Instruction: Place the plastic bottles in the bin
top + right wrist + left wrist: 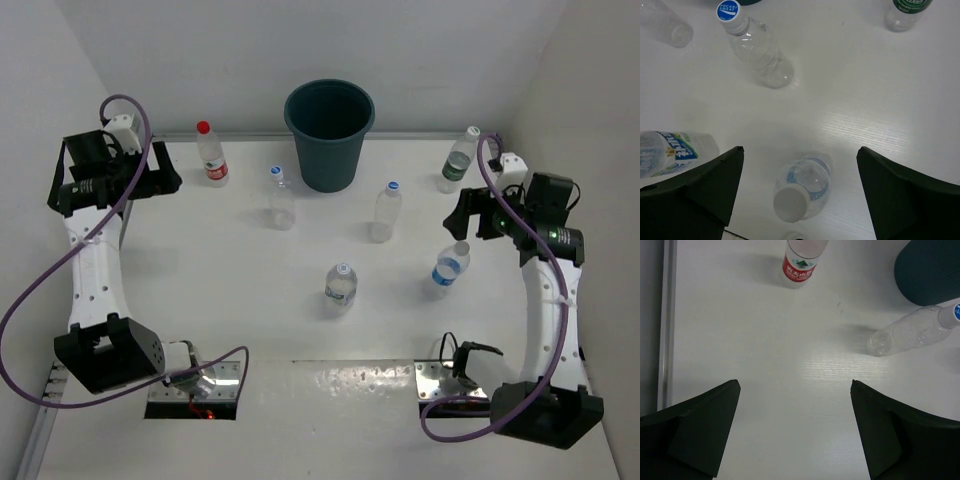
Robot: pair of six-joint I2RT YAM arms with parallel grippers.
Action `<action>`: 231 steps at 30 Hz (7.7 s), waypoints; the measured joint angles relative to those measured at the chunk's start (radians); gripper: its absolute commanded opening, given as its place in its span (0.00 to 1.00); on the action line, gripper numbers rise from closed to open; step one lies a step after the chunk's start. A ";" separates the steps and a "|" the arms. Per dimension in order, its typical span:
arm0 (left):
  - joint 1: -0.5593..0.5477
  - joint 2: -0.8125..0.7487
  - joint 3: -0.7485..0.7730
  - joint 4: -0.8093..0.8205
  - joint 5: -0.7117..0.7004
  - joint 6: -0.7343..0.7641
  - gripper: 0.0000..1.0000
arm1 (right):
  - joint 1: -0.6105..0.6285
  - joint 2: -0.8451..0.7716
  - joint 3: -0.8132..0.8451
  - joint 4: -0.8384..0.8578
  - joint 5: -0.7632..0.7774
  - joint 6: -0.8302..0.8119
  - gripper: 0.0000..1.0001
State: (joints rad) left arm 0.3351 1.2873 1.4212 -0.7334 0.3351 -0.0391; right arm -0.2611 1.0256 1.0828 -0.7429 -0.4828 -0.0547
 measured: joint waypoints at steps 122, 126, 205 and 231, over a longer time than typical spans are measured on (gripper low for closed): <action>-0.275 0.466 0.571 0.961 0.113 -0.258 0.41 | 0.004 0.352 0.048 0.673 0.367 0.305 0.92; -0.411 0.467 0.662 0.972 0.142 -0.269 0.43 | -0.001 0.385 0.032 0.755 0.346 0.294 0.95; -0.419 -0.060 -0.457 0.553 0.255 0.092 0.99 | 0.524 1.032 0.730 1.205 0.180 0.288 0.71; -0.541 0.453 -0.274 0.927 0.075 0.030 0.97 | 0.322 0.344 0.300 0.853 0.084 0.253 0.99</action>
State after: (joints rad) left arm -0.2058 1.7401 1.1469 0.1932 0.4103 -0.0090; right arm 0.0608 1.3693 1.3827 0.1097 -0.3988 0.1986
